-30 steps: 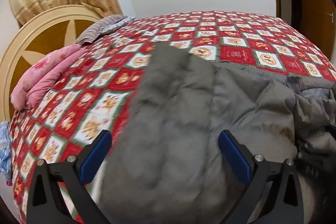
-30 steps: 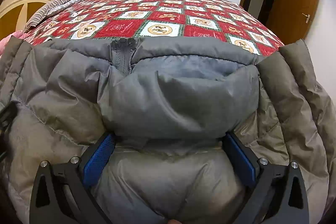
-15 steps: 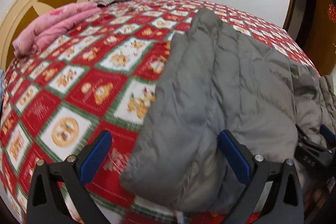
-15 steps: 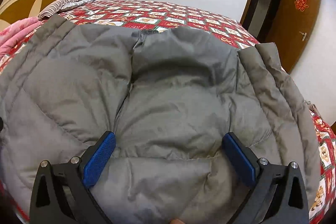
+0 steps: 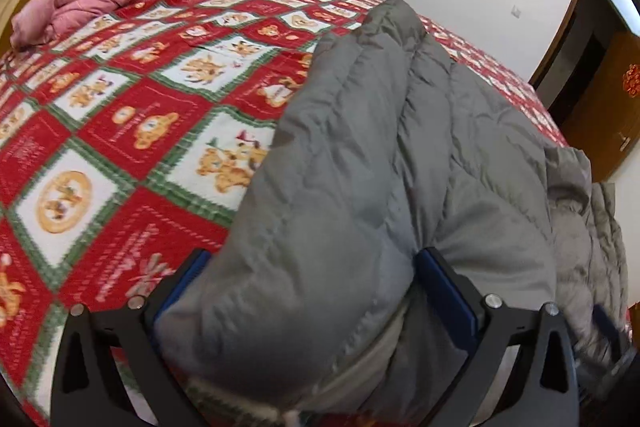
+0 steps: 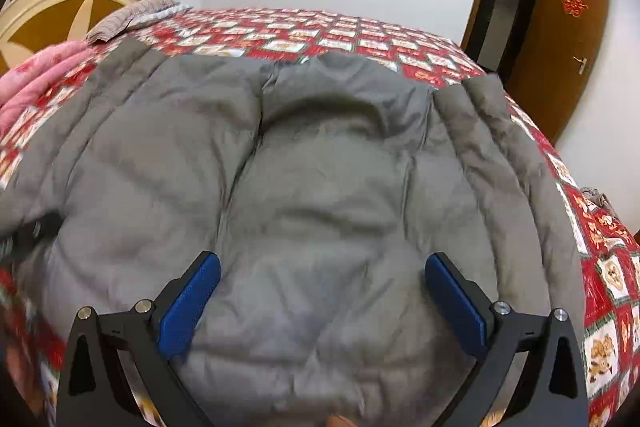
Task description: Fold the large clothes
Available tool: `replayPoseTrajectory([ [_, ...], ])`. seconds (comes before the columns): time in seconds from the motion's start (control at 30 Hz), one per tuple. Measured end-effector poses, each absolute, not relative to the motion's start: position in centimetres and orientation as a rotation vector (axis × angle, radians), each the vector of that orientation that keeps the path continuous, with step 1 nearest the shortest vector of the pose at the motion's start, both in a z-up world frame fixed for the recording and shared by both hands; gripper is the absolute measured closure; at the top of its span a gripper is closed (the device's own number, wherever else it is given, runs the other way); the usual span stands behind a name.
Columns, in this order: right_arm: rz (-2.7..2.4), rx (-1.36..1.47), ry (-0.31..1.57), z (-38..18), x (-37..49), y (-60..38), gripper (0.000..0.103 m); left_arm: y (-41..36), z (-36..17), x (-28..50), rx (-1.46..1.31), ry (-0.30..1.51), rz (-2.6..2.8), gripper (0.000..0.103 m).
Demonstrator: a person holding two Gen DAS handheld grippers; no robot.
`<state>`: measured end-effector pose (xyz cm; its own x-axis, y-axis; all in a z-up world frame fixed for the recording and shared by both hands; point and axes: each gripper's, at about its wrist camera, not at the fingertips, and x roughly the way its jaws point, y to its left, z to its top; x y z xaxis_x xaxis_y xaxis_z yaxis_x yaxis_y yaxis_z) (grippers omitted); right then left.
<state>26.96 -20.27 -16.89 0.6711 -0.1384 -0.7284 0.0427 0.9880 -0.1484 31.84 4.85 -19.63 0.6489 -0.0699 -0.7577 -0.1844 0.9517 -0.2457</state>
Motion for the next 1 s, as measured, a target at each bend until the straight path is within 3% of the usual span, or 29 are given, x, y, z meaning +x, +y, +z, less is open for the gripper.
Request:
replayPoseTrajectory([
  [0.1, -0.124, -0.166, 0.794, -18.4, 26.5, -19.5, 0.001, 4.1, -19.3, 32.0, -0.307, 0.845, 0.004, 0.019],
  [0.2, -0.134, -0.174, 0.81, -18.5, 26.9, -19.3, 0.002, 3.8, -19.2, 32.0, -0.327, 0.834, -0.069, 0.047],
  [0.27, -0.132, -0.17, 0.814, -18.6, 27.1, -19.3, 0.002, 3.4, -18.9, 31.7, -0.323, 0.815, -0.114, 0.074],
  [0.37, -0.14, -0.17, 0.809, -18.5, 26.9, -19.3, 0.002, 3.1, -18.1, 30.8, -0.297, 0.786, -0.112, 0.089],
  [0.7, -0.037, -0.181, 0.812, -18.5, 24.4, -15.3, 0.002, 8.4, -14.7, 27.2, -0.311, 0.713, -0.06, 0.092],
  [1.0, 0.023, -0.069, 0.707, -13.3, 19.5, -17.5, 0.001, 12.3, -10.7, 26.0, -0.163, 0.587, 0.061, 0.093],
])
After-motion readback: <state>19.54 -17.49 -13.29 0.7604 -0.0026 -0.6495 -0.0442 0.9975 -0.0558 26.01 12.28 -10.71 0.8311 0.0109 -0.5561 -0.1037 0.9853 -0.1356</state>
